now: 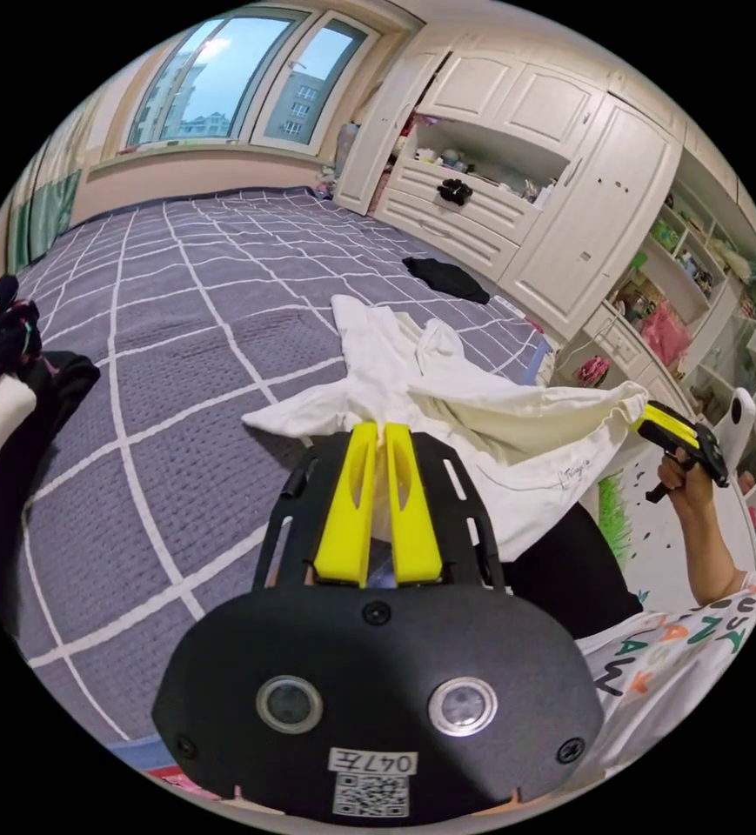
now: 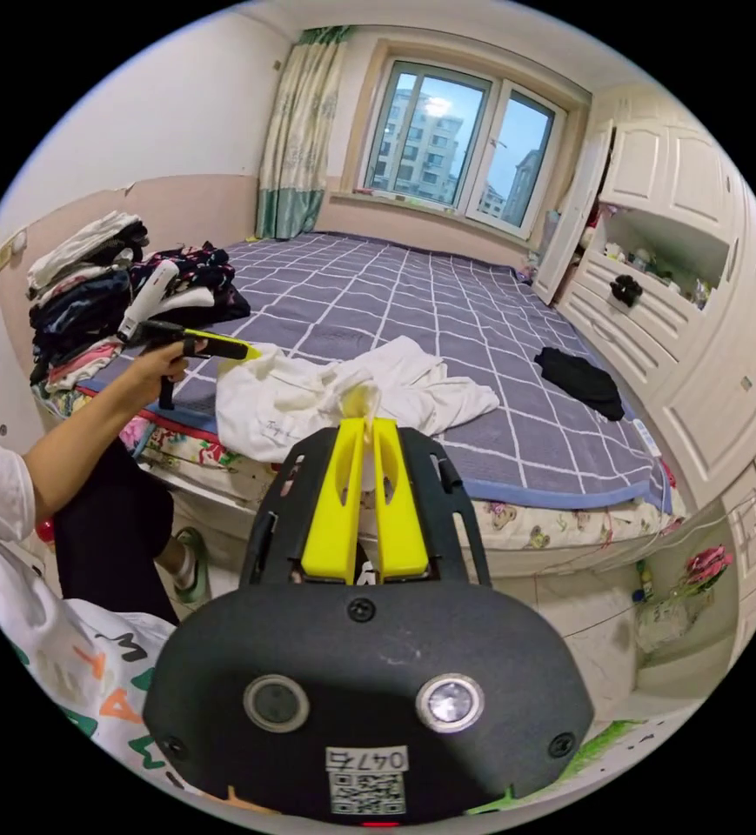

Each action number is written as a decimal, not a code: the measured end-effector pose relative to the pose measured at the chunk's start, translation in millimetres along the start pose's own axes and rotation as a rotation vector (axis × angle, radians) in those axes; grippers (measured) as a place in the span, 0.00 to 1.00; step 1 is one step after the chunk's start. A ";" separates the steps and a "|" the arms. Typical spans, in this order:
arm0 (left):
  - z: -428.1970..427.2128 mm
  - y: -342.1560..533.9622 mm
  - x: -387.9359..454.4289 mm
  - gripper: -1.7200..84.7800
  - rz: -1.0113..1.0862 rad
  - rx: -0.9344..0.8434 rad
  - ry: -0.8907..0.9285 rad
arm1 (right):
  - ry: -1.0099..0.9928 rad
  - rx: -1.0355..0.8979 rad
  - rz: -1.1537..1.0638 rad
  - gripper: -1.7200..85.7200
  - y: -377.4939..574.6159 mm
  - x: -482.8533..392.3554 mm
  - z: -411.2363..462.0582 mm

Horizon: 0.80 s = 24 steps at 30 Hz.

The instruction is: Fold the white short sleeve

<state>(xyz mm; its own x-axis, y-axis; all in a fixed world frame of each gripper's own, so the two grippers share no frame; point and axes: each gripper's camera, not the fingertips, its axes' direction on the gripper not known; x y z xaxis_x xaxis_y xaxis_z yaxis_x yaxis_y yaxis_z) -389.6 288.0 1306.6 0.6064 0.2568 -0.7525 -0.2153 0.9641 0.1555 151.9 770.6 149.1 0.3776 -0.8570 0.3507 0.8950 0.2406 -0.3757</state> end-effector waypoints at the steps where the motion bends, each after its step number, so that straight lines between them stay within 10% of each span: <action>1: -1.9 2.1 2.5 0.02 0.019 -0.003 -0.008 | -0.007 0.000 0.009 0.02 1.6 1.3 -1.8; 24: -32.0 38.2 -0.4 0.02 0.079 -0.022 0.053 | -0.021 -0.096 -0.021 0.02 -13.2 18.3 -17.6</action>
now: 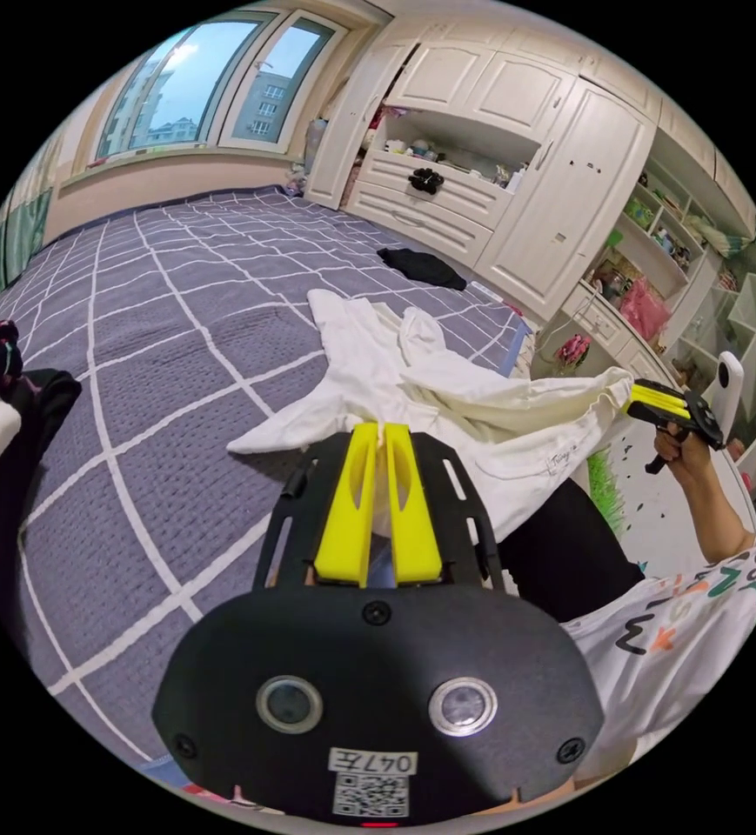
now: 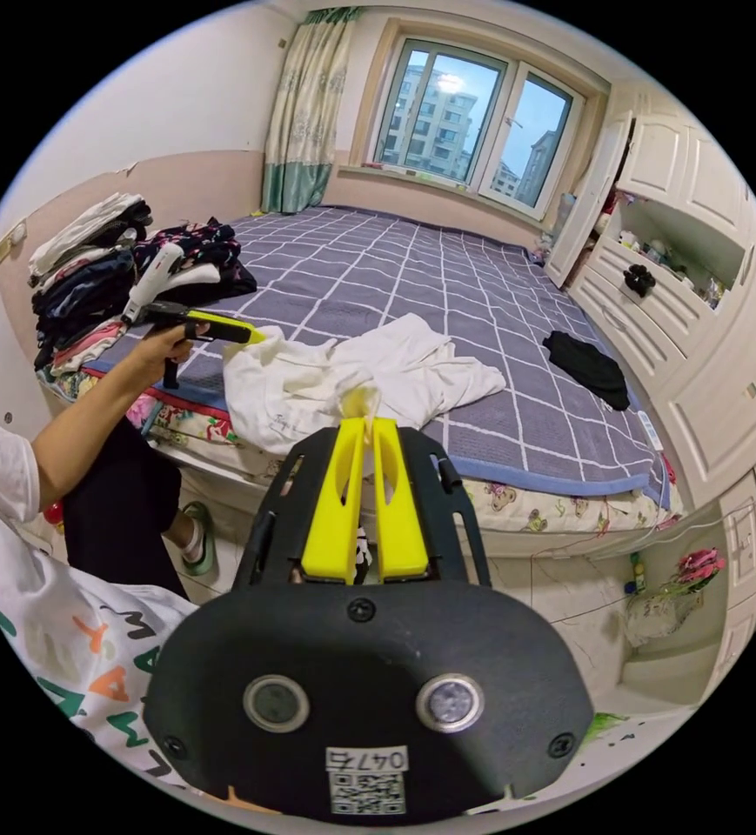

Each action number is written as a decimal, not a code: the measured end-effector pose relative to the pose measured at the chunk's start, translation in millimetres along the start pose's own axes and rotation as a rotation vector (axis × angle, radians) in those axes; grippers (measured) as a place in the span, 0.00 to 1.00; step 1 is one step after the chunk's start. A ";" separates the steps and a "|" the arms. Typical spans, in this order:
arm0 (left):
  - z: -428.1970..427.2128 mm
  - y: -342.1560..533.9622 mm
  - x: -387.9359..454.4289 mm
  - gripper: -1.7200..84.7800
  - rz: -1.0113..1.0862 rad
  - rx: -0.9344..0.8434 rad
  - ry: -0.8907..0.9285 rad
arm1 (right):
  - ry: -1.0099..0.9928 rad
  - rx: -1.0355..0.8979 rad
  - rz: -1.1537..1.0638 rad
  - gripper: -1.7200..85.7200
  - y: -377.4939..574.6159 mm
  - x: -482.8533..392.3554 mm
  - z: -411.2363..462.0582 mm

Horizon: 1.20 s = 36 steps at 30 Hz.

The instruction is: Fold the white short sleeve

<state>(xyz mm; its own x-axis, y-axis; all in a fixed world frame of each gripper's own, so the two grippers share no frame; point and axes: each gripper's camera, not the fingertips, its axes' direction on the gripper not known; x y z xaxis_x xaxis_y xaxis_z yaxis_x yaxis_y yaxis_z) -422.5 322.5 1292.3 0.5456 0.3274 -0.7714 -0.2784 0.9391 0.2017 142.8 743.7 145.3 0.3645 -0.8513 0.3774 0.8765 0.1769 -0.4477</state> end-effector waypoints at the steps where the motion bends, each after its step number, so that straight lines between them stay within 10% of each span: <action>1: 1.2 2.0 1.1 0.02 0.008 -0.011 -0.001 | -0.002 -0.002 0.003 0.02 -0.6 2.0 0.7; 17: -31.3 32.3 43.7 0.02 0.128 0.052 0.140 | 0.096 0.093 0.024 0.02 -39.9 -0.3 -45.6; 28: -62.6 51.0 192.7 0.02 0.713 0.155 0.025 | 0.112 0.304 -0.029 0.02 -136.7 8.5 -138.8; 36: -132.3 45.7 253.8 0.04 0.758 0.339 -0.040 | 0.108 0.492 -0.163 0.02 -239.3 -3.8 -232.4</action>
<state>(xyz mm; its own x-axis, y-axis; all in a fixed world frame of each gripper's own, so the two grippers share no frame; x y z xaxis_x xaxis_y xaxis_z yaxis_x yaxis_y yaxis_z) -401.4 434.7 1025.9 0.3357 0.8813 -0.3325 -0.3318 0.4410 0.8339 -141.4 589.8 62.6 0.1997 -0.9286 0.3127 0.9725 0.2270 0.0529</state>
